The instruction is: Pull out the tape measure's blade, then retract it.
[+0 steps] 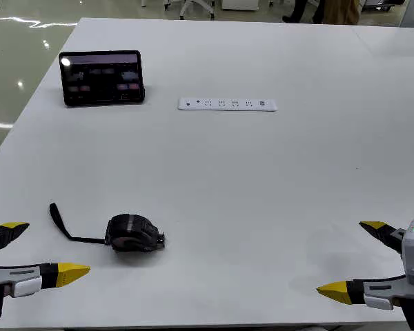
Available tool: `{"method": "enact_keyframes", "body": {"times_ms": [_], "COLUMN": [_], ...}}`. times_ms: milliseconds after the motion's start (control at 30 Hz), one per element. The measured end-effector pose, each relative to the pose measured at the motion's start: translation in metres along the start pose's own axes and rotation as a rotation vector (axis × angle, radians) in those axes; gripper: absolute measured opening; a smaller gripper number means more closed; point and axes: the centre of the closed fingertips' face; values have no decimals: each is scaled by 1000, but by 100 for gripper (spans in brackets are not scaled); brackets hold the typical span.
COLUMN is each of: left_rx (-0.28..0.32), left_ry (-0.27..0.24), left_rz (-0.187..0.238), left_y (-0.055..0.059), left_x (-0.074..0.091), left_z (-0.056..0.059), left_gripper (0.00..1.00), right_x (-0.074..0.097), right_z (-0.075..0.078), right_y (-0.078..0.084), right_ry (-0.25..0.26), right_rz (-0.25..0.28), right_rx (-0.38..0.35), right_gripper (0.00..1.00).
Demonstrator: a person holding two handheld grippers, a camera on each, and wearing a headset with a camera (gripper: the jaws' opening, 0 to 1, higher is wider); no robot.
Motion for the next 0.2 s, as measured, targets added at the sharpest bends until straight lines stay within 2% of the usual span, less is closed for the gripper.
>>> {"method": "enact_keyframes", "body": {"times_ms": [200], "left_rx": [-2], "left_ry": [0], "left_rz": [2], "left_y": [-3], "left_x": [0], "left_z": [0], "left_gripper": [100], "right_x": [0], "right_z": [0], "right_y": [3], "right_ry": [-3], "right_rz": [-5], "right_rx": [2], "right_gripper": [100]}}
Point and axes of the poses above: the centre of the closed fingertips' face, and the gripper's own axes: x roughly backward along the fingers, z roughly to its right, y roughly out of its underside, and after that the axes turned 15 degrees about -z, right-handed
